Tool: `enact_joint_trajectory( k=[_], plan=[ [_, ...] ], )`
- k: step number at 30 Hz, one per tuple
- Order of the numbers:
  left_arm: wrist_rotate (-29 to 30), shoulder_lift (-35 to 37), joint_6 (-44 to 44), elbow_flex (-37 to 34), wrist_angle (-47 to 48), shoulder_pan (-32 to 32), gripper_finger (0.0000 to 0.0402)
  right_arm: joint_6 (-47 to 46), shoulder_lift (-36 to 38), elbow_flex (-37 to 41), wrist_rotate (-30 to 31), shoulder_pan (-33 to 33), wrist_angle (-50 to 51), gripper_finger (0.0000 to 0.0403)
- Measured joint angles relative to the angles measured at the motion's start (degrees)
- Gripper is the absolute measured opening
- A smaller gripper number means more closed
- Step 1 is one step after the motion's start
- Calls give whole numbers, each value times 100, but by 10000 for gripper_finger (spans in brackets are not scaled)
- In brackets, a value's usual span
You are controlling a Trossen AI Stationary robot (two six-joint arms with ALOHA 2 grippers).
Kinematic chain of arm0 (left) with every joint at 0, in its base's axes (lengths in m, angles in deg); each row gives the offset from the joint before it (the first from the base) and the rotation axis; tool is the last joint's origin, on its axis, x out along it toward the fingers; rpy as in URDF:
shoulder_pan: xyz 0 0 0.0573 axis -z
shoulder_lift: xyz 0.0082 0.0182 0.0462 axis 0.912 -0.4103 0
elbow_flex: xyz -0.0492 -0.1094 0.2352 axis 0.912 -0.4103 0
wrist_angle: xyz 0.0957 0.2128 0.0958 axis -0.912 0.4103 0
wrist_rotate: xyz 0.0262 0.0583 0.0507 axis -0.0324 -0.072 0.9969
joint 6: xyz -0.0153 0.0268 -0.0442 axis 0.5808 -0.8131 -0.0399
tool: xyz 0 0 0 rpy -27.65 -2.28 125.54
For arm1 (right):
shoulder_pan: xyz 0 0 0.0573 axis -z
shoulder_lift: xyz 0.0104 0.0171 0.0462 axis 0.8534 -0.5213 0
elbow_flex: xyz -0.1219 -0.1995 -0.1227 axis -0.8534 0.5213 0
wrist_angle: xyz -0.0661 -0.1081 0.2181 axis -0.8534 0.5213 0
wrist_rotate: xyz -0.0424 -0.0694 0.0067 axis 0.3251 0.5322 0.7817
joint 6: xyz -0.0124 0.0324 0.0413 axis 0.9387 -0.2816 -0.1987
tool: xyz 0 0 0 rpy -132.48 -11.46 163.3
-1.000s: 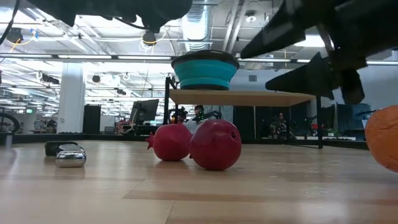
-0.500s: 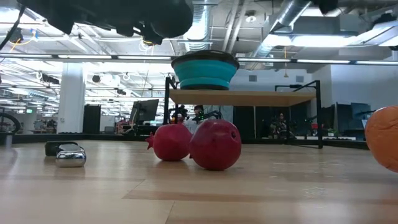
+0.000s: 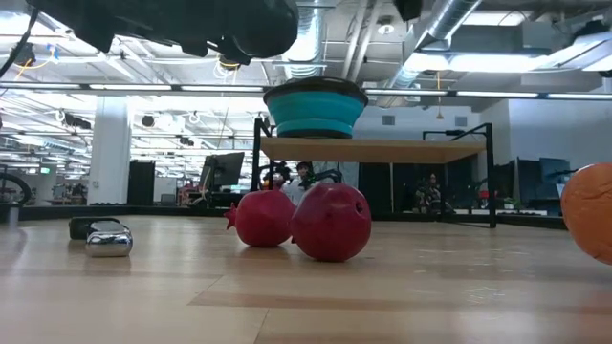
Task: Pick & Place Fruit
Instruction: Put the black mangosteen into the blue strainer bowl on the shelf
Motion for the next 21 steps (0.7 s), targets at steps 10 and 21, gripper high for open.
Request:
enact_joint_trajectory(
  k=[10, 21],
  plan=[
    [62, 1, 0, 0, 2, 0, 264, 613, 42, 11, -148, 661, -232, 302],
    [1286, 3, 2, 0, 16, -2, 264, 690, -97, -1002, 1051, 456, 1960, 302]
  ],
)
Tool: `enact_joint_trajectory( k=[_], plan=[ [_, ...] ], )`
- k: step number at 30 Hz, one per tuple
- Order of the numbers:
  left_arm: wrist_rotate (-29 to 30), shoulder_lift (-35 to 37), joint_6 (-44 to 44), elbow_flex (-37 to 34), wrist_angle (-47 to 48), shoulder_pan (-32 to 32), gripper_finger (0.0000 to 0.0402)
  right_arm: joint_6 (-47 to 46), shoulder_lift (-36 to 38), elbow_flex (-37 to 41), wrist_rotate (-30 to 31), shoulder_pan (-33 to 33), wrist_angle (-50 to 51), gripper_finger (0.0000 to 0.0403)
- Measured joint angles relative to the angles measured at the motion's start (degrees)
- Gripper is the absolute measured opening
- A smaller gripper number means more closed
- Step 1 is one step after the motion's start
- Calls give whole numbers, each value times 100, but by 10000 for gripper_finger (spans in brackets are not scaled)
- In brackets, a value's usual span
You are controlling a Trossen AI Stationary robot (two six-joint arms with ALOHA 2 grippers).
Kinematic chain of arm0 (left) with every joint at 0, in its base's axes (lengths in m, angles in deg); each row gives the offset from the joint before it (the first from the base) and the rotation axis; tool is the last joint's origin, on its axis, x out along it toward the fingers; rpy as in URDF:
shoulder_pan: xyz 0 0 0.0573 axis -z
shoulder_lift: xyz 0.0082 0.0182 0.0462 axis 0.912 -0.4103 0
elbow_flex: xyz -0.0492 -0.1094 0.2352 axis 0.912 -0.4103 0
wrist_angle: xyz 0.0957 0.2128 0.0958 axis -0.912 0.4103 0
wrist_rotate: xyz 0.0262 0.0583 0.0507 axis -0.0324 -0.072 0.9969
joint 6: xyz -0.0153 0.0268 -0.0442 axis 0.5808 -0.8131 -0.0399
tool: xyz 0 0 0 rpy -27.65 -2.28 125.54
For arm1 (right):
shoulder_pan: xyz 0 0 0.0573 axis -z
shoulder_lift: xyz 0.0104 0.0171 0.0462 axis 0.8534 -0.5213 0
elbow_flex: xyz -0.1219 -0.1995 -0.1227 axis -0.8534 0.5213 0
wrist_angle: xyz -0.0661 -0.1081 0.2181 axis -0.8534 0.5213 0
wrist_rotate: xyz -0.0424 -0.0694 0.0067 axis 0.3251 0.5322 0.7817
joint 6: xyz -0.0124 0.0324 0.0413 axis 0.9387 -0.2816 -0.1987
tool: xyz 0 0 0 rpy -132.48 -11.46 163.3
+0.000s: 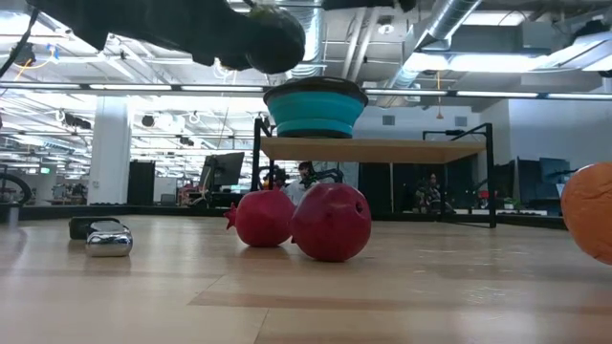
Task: Pick & Place Fruit
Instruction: Put the black mangosteen into the blue strainer bowl on the shelf
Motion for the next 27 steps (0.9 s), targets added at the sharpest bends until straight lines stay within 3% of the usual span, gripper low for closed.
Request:
enact_joint_trajectory(
  k=[4, 10, 15, 22, 27],
  plan=[
    [126, -136, 0, -4, 26, -3, 264, -1087, -262, -486, 445, -190, 1132, 302],
    [363, -587, -4, -2, -31, -7, 264, -2251, -762, -664, 445, -227, 2065, 315],
    [641, -826, -3, -2, -15, -81, 264, -2954, -1303, -651, 113, -67, 2365, 347],
    [657, -920, -99, -2, -5, -92, 264, -3356, -1845, -657, 456, -88, 2468, 369],
    [656, -918, -189, -2, -3, -88, 264, -4199, -1978, -617, 659, -291, 2916, 366]
  ],
)
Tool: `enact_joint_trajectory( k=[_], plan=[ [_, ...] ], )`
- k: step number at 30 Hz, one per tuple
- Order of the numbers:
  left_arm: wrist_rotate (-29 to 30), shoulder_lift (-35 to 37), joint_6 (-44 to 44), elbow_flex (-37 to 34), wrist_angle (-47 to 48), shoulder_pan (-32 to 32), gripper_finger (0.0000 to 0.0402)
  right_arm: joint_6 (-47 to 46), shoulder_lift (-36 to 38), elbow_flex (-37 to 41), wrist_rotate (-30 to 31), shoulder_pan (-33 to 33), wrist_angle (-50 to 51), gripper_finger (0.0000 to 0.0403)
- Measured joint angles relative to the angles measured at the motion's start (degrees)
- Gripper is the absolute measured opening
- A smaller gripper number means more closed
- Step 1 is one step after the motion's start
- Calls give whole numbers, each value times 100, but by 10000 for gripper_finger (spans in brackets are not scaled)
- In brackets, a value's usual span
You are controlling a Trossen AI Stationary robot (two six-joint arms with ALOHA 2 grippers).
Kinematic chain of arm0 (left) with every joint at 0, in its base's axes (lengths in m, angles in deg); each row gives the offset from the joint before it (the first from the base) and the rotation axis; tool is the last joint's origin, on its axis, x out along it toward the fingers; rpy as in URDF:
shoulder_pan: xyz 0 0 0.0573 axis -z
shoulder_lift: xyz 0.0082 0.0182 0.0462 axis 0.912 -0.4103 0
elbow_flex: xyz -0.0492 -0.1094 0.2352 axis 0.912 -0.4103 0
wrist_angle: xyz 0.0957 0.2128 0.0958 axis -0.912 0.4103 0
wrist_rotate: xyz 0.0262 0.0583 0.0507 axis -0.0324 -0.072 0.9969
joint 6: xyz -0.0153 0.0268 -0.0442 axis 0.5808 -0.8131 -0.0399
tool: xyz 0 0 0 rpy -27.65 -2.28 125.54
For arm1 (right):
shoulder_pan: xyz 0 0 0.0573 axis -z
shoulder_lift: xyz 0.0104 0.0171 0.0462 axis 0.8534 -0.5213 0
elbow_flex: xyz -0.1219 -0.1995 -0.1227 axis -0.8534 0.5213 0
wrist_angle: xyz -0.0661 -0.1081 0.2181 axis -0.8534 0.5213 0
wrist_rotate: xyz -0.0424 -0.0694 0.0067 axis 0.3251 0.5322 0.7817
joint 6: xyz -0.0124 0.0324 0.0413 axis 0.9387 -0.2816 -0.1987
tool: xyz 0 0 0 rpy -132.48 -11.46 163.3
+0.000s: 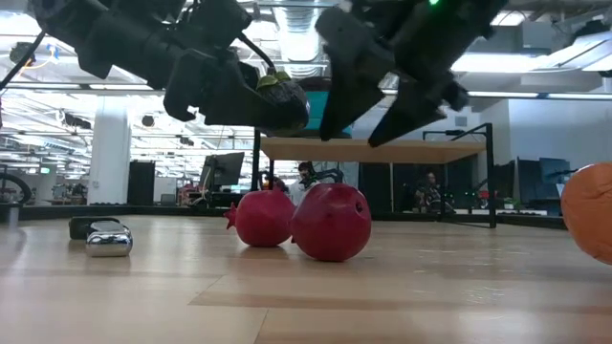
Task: Pick & Place Fruit
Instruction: Put the black mangosteen into the blue strainer bowl on the shelf
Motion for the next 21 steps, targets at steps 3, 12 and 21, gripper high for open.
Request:
enact_joint_trajectory(
  k=[3, 12, 21],
  plan=[
    [4, 0, -6, 0, 0, 0, 264, -752, 31, 213, 443, -235, -12, 361],
    [34, 0, -8, 0, 0, 0, 264, -52, 34, 360, 915, -581, -1069, 356],
    [52, 0, -10, 0, 0, 0, 264, 1368, 76, 362, 1047, -41, -2270, 330]
  ],
)
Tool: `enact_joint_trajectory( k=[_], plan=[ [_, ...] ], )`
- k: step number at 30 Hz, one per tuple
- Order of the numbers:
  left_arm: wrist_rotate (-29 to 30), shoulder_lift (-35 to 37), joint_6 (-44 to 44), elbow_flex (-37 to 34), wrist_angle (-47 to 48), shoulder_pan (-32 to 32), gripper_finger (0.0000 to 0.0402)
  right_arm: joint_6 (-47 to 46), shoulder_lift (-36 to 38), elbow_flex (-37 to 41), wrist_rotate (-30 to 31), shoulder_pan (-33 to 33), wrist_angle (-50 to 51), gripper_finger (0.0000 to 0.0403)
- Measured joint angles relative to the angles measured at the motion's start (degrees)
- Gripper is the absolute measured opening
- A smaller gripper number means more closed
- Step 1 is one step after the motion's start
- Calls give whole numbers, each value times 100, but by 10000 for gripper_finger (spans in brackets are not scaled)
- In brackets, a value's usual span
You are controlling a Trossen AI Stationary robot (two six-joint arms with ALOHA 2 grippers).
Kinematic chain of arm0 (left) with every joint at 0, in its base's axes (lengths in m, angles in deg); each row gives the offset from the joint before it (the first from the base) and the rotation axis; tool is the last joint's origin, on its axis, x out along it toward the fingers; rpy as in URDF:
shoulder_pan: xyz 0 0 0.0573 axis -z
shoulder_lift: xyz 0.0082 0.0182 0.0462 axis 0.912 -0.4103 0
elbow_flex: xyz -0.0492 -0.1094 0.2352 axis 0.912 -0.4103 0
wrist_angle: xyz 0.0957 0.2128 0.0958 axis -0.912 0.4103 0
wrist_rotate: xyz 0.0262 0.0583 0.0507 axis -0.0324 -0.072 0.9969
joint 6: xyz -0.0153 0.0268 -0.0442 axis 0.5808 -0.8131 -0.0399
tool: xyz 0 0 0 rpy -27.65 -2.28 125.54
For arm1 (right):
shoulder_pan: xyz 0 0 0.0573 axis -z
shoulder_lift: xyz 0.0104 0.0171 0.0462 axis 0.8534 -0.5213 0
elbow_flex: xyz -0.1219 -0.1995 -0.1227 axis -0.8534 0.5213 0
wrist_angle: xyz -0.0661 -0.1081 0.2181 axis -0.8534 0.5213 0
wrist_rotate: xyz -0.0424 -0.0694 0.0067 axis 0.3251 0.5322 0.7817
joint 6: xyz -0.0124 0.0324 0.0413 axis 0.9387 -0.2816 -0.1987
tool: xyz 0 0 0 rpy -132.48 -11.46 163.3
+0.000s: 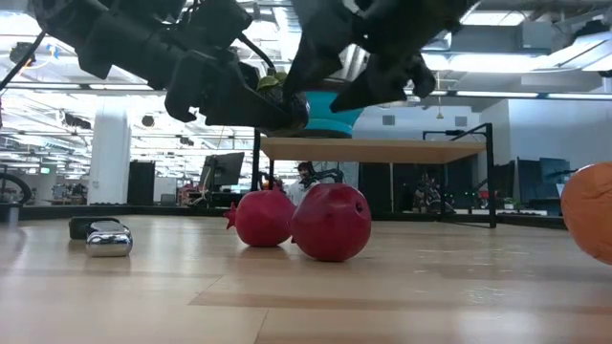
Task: Pick & Place Fruit
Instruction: Put the black mangosteen into the blue strainer bowl on the shelf
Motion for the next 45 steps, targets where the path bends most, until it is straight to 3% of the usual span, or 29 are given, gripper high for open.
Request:
enact_joint_trajectory(
  k=[5, 11, 19, 25, 34, 38, 45],
  plan=[
    [2, 0, 0, 0, 0, 0, 264, 322, 212, -4, 91, 196, -171, 323],
    [2, 0, 0, 0, -2, 2, 264, 1428, 207, -7, -853, 486, -1000, 323],
    [12, 0, 0, 0, 9, 1, 264, 1478, 203, -4, -1109, 786, -881, 322],
    [2, -2, 0, 0, 15, 7, 264, 1696, 155, -4, -1627, 907, -869, 320],
    [5, 0, 69, 0, 9, 7, 266, 1914, 157, -7, -1687, 928, -850, 282],
    [-108, 12, 134, -7, 65, -2, 284, 1880, 161, -13, -1705, 900, -752, 259],
    [-350, 160, 340, 4, 97, -157, 356, 1282, 157, -5, -1686, 894, -283, 225]
  ],
)
